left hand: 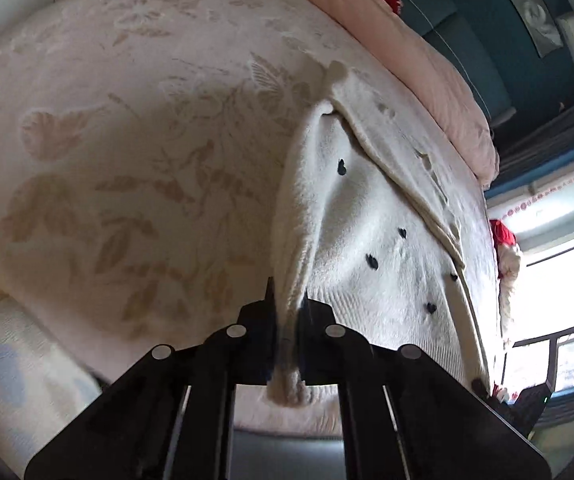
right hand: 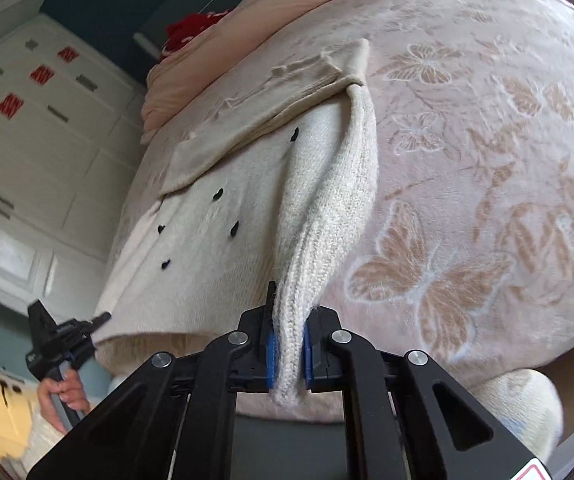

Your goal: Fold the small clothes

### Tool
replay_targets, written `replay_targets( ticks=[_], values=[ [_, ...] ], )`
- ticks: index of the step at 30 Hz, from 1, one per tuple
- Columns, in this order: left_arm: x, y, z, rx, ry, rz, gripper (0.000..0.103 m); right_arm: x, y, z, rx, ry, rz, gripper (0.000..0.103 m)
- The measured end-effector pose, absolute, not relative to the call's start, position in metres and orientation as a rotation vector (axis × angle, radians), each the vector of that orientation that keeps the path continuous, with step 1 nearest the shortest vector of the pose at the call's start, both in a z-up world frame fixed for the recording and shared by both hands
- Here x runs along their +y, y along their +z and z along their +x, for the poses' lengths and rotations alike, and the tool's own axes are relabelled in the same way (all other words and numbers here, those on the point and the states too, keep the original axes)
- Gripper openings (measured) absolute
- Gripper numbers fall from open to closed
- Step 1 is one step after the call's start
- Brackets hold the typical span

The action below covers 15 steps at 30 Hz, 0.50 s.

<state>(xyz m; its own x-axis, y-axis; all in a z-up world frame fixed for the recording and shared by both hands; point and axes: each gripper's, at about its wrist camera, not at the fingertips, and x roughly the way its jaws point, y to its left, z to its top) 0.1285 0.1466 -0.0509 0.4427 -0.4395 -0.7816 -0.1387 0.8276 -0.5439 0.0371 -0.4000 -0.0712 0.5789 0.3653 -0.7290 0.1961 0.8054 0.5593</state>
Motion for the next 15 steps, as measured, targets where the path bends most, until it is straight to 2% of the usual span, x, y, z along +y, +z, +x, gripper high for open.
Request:
replay_targets(
  ticks=[10, 15],
  values=[
    [0.158, -0.025, -0.006, 1.318, -0.273, -0.349, 0.006, -0.367, -0.073, -0.073, 1.271, 0.266, 0.429, 0.009],
    [0.172, -0.014, -0.066, 1.375, -0.256, -0.398, 0.004, -0.357, -0.076, -0.139, 1.352, 0.341, 0.463, 0.009]
  ],
)
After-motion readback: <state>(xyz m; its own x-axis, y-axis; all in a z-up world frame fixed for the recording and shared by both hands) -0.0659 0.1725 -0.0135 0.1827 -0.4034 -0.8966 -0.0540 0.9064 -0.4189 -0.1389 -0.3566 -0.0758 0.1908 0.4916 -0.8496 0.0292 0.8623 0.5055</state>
